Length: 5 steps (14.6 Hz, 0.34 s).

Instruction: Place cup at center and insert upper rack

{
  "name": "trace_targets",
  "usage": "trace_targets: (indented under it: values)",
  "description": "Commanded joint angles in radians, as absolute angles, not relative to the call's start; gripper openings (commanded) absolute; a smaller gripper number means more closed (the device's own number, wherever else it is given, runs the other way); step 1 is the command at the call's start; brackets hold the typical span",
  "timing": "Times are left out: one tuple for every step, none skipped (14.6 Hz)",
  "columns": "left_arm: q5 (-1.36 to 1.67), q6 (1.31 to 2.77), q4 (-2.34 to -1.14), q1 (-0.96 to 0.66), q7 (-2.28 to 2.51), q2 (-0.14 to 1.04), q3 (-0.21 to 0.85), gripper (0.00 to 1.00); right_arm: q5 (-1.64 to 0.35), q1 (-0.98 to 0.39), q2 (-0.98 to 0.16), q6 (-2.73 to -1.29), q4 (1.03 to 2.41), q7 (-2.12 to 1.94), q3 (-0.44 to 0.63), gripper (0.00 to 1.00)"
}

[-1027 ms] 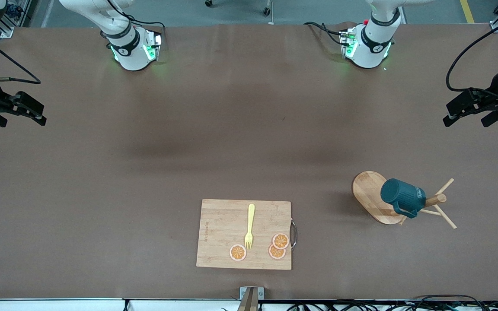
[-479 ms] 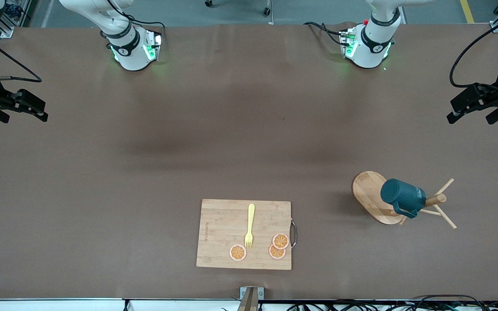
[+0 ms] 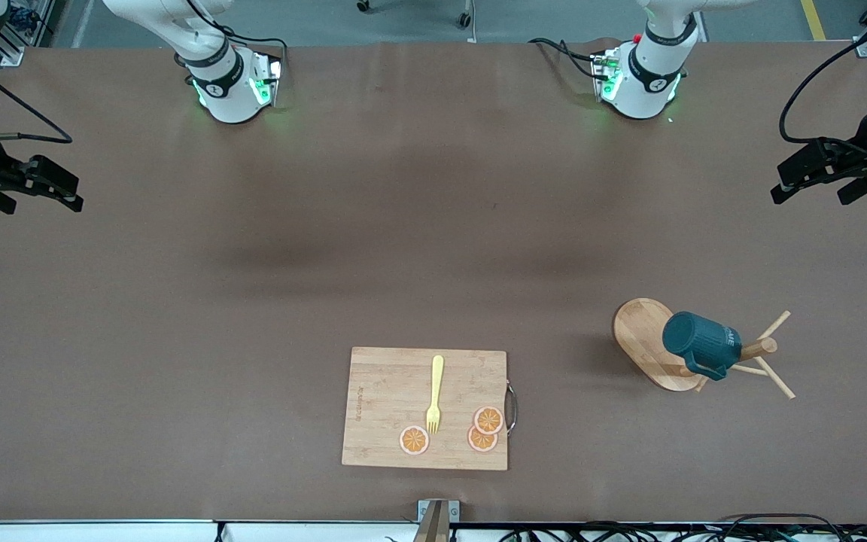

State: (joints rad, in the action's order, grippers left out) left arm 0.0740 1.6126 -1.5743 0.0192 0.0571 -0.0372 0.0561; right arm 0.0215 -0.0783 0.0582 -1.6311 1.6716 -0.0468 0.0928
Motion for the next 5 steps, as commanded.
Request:
trace_targets:
  values:
    - [0.014,1.595,-1.565,0.008,0.041,-0.041,0.066,1.0,0.035,-0.078,0.086,-1.624,1.69,-0.043,0.092,1.0]
    - [0.008,1.595,-1.566,0.012,0.04,-0.041,0.075,1.0,0.035,-0.077,0.086,-1.628,1.69,-0.043,0.092,1.0]
    - [0.008,1.595,-1.566,0.014,0.038,-0.043,0.077,1.0,0.035,-0.078,0.086,-1.629,1.69,-0.044,0.092,1.0]
    - [0.008,1.595,-1.566,0.014,0.038,-0.043,0.077,1.0,0.035,-0.078,0.086,-1.629,1.69,-0.044,0.092,1.0]
    - [0.008,1.595,-1.566,0.014,0.04,-0.043,0.077,1.0,0.035,-0.08,0.09,-1.634,1.693,-0.044,0.092,1.0]
